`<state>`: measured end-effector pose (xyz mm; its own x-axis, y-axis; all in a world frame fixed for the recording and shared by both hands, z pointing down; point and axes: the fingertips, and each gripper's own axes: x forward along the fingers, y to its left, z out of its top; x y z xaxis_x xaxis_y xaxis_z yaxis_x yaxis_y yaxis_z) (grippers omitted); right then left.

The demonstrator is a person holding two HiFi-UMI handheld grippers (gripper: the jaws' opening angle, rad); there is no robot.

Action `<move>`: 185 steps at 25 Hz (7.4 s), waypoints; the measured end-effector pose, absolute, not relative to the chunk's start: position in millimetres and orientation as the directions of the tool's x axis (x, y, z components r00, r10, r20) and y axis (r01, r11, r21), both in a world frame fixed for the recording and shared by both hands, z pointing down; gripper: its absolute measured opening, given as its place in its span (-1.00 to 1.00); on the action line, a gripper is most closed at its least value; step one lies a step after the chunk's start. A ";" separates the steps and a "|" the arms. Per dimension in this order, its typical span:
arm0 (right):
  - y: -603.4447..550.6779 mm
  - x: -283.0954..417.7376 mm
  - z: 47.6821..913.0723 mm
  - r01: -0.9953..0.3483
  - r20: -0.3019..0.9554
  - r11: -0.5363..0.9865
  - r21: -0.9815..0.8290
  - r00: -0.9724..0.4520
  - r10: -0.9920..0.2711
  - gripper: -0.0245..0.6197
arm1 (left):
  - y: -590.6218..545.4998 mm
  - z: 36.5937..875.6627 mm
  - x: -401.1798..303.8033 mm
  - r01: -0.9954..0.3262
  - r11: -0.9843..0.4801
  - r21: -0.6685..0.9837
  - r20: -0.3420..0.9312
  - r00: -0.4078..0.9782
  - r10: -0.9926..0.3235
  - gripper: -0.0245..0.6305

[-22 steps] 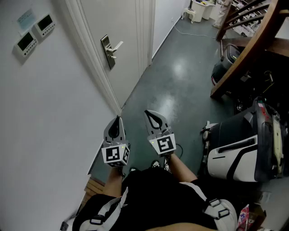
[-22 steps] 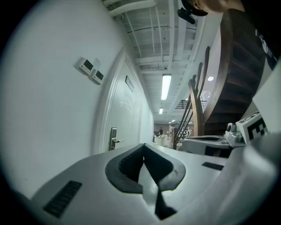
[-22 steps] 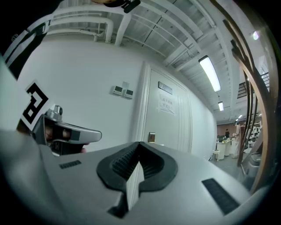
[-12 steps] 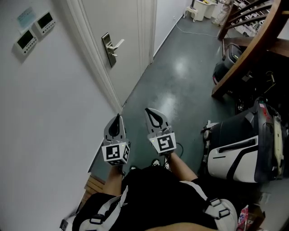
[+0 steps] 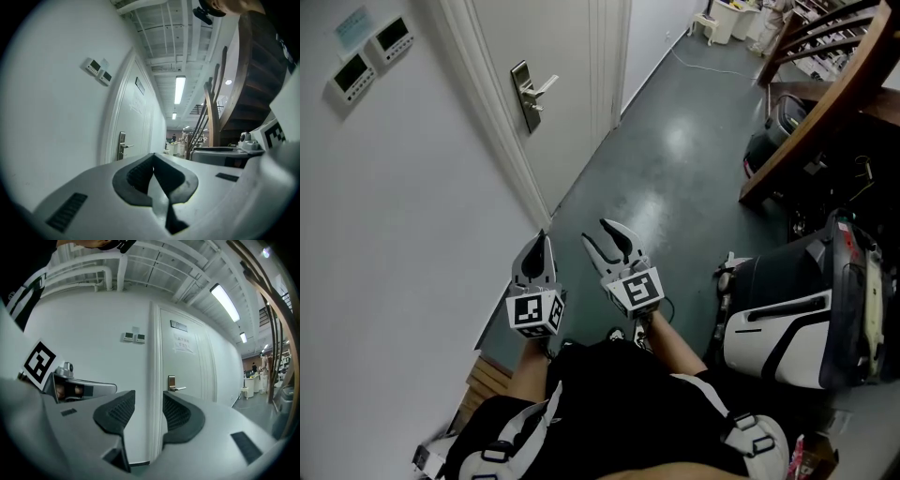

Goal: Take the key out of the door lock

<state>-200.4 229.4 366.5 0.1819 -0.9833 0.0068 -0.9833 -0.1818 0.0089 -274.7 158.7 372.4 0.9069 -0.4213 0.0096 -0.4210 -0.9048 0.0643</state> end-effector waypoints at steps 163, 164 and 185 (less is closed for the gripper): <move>-305.5 101.5 548.3 -0.371 0.046 0.198 -0.907 -0.557 -0.829 -0.77 | -254.9 549.6 -4.1 -0.934 -0.326 0.149 0.298 0.356 -0.885 -0.85; -305.4 101.4 548.2 -0.366 0.048 0.193 -0.910 -0.557 -0.829 -0.77 | -254.4 549.5 -3.7 -0.933 -0.326 0.150 0.298 0.357 -0.885 -0.85; -306.3 106.4 555.5 -0.204 0.039 0.091 -0.975 -0.559 -0.829 -0.81 | -251.3 548.1 -3.1 -0.931 -0.335 0.148 0.299 0.365 -0.882 -0.85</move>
<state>106.4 -306.3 555.5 -0.5586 -0.8285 0.0394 -0.2035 0.0908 -0.9748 -3.1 -251.3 548.1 0.3650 -0.8817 0.2991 -0.9305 -0.3349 0.1482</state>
